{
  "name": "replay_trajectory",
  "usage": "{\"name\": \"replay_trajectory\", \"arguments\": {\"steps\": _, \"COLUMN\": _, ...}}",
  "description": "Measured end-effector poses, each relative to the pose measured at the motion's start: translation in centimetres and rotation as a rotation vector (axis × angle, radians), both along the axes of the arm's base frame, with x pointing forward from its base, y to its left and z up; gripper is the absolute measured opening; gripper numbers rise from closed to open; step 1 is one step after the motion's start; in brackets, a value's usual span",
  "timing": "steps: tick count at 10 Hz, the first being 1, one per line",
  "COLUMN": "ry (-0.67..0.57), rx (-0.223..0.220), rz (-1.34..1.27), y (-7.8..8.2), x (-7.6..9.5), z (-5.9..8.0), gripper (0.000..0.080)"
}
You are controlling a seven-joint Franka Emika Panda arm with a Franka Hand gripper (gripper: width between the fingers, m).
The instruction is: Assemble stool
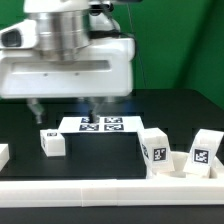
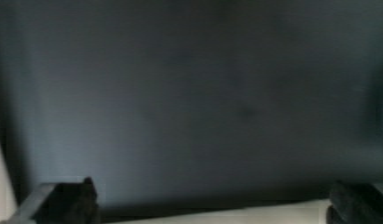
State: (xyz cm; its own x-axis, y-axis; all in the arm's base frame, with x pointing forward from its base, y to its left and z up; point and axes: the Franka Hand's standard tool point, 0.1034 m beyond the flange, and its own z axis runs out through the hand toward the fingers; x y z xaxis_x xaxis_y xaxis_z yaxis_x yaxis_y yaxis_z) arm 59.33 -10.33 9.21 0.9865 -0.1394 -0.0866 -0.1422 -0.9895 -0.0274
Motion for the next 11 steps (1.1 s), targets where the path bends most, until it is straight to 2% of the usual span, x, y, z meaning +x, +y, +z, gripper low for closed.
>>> {"name": "replay_trajectory", "arguments": {"steps": 1, "ry": 0.0, "rx": -0.001, "rz": -0.018, "y": -1.1, "x": -0.1, "z": -0.1, "gripper": 0.0649}}
{"name": "replay_trajectory", "arguments": {"steps": 5, "ry": 0.002, "rx": -0.004, "rz": -0.015, "y": -1.0, "x": -0.1, "z": -0.3, "gripper": 0.0649}}
{"name": "replay_trajectory", "arguments": {"steps": 6, "ry": 0.004, "rx": -0.022, "rz": 0.006, "y": -1.0, "x": -0.3, "z": -1.1, "gripper": 0.0649}}
{"name": "replay_trajectory", "arguments": {"steps": 7, "ry": 0.003, "rx": -0.022, "rz": 0.03, "y": -1.3, "x": -1.2, "z": -2.0, "gripper": 0.0649}}
{"name": "replay_trajectory", "arguments": {"steps": 9, "ry": 0.021, "rx": -0.026, "rz": 0.044, "y": -3.0, "x": -4.1, "z": -3.9, "gripper": 0.0649}}
{"name": "replay_trajectory", "arguments": {"steps": 11, "ry": 0.054, "rx": -0.013, "rz": 0.044, "y": -3.0, "x": -4.6, "z": -4.1, "gripper": 0.0649}}
